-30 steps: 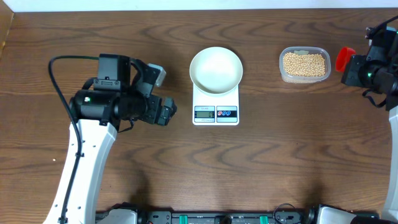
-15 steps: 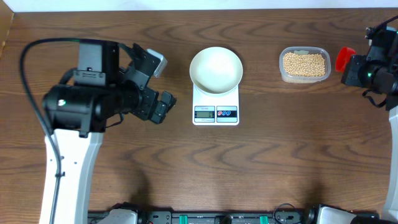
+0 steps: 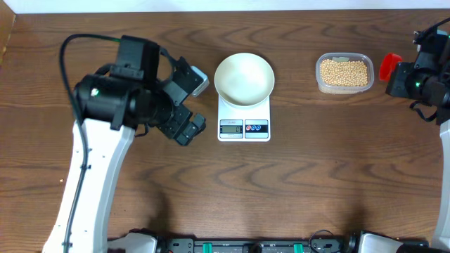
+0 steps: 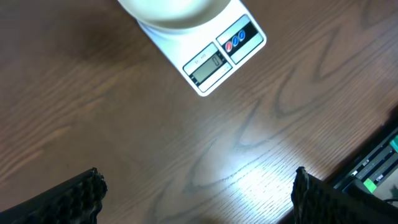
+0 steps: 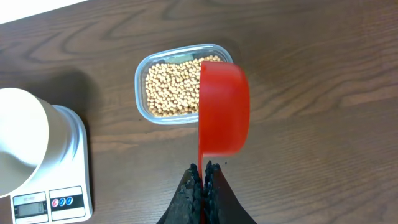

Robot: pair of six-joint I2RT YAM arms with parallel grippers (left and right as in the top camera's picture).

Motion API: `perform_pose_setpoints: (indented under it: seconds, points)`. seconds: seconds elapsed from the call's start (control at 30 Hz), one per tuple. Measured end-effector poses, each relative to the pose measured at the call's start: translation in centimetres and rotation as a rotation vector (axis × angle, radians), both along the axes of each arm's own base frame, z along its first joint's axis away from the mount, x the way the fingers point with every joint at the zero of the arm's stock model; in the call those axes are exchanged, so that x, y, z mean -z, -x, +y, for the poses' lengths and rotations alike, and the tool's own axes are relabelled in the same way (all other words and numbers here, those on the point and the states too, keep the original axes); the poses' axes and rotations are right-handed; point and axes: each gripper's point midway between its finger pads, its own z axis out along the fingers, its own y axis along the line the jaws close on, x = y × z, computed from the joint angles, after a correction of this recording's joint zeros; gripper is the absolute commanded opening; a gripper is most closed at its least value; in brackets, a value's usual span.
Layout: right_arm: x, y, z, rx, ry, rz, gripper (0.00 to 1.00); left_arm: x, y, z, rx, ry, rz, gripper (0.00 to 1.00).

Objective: Scoop item into bowl and weigh 50g on scale
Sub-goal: 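Swing the left gripper over the scale display, tilting it downward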

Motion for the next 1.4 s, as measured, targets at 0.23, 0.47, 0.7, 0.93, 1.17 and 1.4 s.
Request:
perform_pose_setpoints:
  seconds: [0.23, 0.47, 0.7, 0.93, 1.17, 1.4]
  points:
    - [0.0, 0.0, 0.0, 0.0, 0.0, 0.0, 0.01, 1.7, -1.8, -0.3, -0.031, -0.003, 0.039, 0.98]
    - [0.0, 0.0, 0.0, 0.0, 0.0, 0.0, 0.01, 1.1, -2.0, -0.9, -0.082, 0.049, 0.043, 0.98]
    - [0.0, 0.0, 0.0, 0.0, 0.0, 0.0, 0.01, 1.0, -1.8, -1.2, -0.103, 0.075, 0.058, 0.98]
    - [0.0, 0.0, 0.0, 0.0, 0.0, 0.0, 0.01, 1.0, -1.8, -1.2, -0.106, 0.077, 0.059, 0.98]
    - [0.0, 0.0, 0.0, 0.0, 0.0, 0.0, 0.01, 1.0, -1.8, -1.2, -0.106, 0.077, 0.059, 0.98]
    - [0.0, 0.0, 0.0, 0.0, 0.0, 0.0, 0.01, 1.0, -1.8, -1.2, -0.106, 0.077, 0.059, 0.98]
